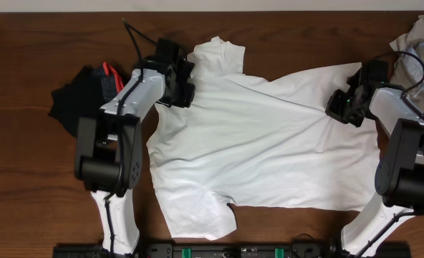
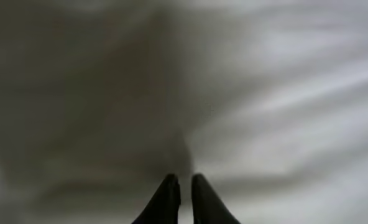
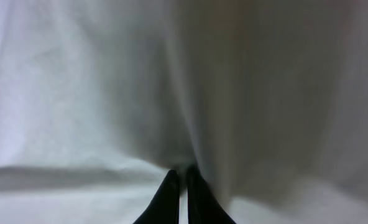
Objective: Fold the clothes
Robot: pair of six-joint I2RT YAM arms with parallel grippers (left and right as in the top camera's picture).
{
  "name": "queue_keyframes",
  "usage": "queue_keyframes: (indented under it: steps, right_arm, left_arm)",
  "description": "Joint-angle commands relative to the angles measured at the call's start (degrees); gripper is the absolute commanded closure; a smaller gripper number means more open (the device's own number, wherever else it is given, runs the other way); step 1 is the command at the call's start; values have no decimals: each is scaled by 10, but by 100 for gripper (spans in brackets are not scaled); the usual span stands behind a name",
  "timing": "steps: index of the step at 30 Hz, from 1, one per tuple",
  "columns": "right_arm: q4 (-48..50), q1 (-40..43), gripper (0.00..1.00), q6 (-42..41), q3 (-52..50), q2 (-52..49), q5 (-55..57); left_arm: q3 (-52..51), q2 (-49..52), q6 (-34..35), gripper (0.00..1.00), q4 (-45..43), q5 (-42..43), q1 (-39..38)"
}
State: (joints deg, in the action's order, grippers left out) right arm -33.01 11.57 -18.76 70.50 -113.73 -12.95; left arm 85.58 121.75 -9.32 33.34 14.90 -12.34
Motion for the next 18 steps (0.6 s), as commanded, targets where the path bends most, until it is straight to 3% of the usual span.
queue_keyframes:
  steps: [1,5,10,15,17,18]
  right_arm:
    - [19,-8,93,-28,-6,-46,25]
    - [59,-8,92,-34,-6,-59,26]
    - [132,-8,91,-46,-4,-61,18]
    - [182,-7,89,-45,8,-61,-19]
    - [179,-6,85,-41,20,-60,-38]
    - [174,-4,79,-32,27,-58,-53]
  left_arm:
    - [-7,44,2,91,-34,-66,7]
    - [-7,71,74,94,-86,-199,17]
    - [7,75,78,92,-141,-183,31]
    - [77,75,79,87,-138,-181,33]
    - [116,75,78,87,-119,-181,33]
    - [143,75,74,87,-99,-181,33]
